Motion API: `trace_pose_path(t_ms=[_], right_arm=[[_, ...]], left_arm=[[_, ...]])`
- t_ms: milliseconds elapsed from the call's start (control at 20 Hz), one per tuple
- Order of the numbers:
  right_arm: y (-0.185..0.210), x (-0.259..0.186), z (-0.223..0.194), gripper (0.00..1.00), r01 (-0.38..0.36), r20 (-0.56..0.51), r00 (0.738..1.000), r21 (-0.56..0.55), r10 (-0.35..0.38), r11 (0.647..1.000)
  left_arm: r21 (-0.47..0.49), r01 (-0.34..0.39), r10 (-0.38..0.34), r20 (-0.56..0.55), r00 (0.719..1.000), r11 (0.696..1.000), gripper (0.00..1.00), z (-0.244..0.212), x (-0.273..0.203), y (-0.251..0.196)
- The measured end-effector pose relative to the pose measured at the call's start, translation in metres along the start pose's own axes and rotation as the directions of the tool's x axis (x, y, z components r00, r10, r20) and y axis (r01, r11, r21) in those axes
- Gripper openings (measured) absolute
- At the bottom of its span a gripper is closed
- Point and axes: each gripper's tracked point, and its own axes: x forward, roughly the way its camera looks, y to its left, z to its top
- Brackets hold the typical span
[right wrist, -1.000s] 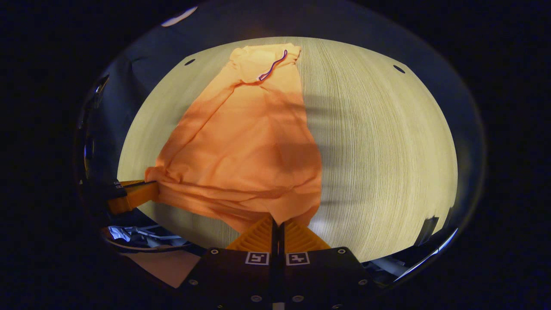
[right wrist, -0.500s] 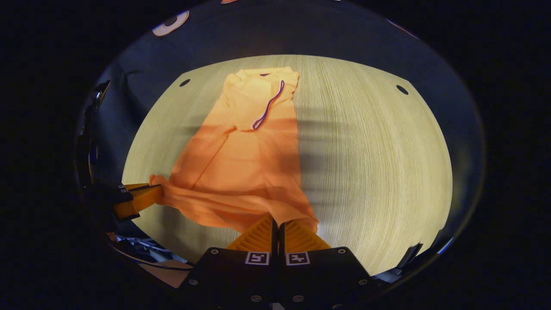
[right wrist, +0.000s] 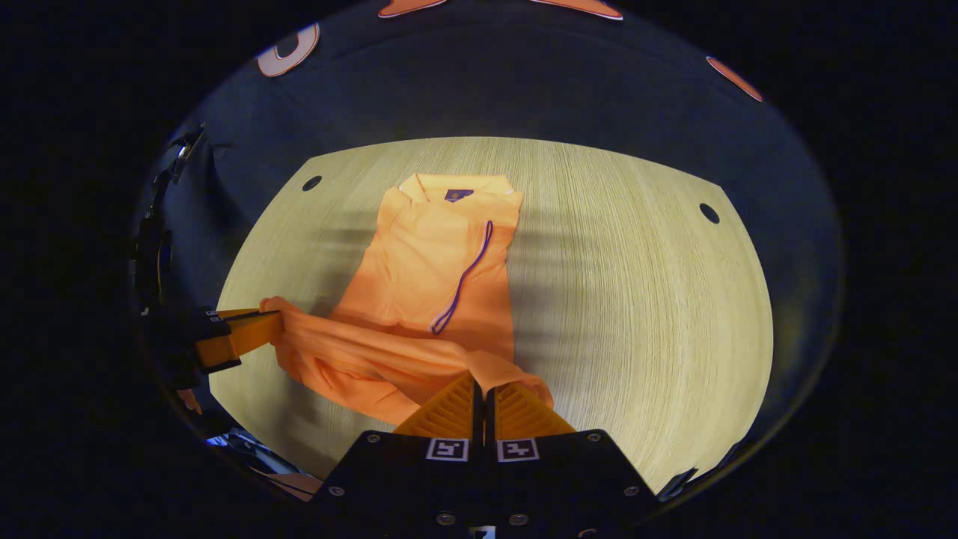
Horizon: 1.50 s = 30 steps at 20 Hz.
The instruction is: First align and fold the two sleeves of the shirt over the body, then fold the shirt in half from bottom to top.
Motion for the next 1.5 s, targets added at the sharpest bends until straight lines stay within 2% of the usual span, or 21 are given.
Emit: trace_pose_path(t_ms=[200,300,350,400,650,1000,1250,1350,1400,1500], right_arm=[[-0.006,0.018,0.045,0.00,0.014,0.030,0.999,0.014,-0.015,1.000],[-0.011,0.028,0.065,0.00,0.014,0.038,0.999,0.027,-0.015,1.000],[-0.011,0.036,0.072,0.03,0.012,0.041,0.999,0.038,-0.014,0.999],[-0.014,0.043,0.080,0.00,0.017,0.046,0.999,0.047,-0.019,0.999],[-0.027,0.075,0.113,0.00,0.025,0.042,0.999,0.102,-0.030,0.994],[-0.040,0.118,0.136,0.00,0.060,0.013,0.998,0.153,-0.063,0.986],[-0.036,0.138,0.143,0.01,0.049,0.021,0.998,0.177,-0.053,0.983],[-0.041,0.140,0.146,0.02,0.069,0.035,0.996,0.170,-0.076,0.983],[-0.044,0.143,0.147,0.04,0.088,0.043,0.994,0.163,-0.096,0.983],[-0.052,0.140,0.148,0.17,0.129,0.057,0.989,0.157,-0.139,0.979]], left_arm=[[0.040,-0.006,0.006,0.006,1.000,0.999,0.01,0.036,0.024,0.001],[0.029,-0.010,0.010,0.001,1.000,1.000,0.01,0.053,0.034,0.002],[0.021,-0.009,0.009,0.002,1.000,1.000,0.01,0.062,0.038,0.003],[0.014,-0.007,0.007,0.007,1.000,1.000,0.01,0.072,0.044,0.003],[0.016,-0.009,0.009,0.020,1.000,1.000,0.01,0.118,0.078,0.004],[-0.049,-0.011,0.011,-0.001,1.000,0.999,0.00,0.150,0.128,0.008],[-0.054,-0.039,0.040,0.008,0.999,0.998,0.02,0.155,0.149,0.013],[-0.037,-0.048,0.049,0.009,0.999,0.998,0.11,0.156,0.155,0.016],[-0.034,-0.055,0.055,0.015,0.998,0.998,0.33,0.156,0.153,0.019],[-0.040,-0.066,0.067,0.035,0.997,0.997,0.76,0.162,0.150,0.024]])
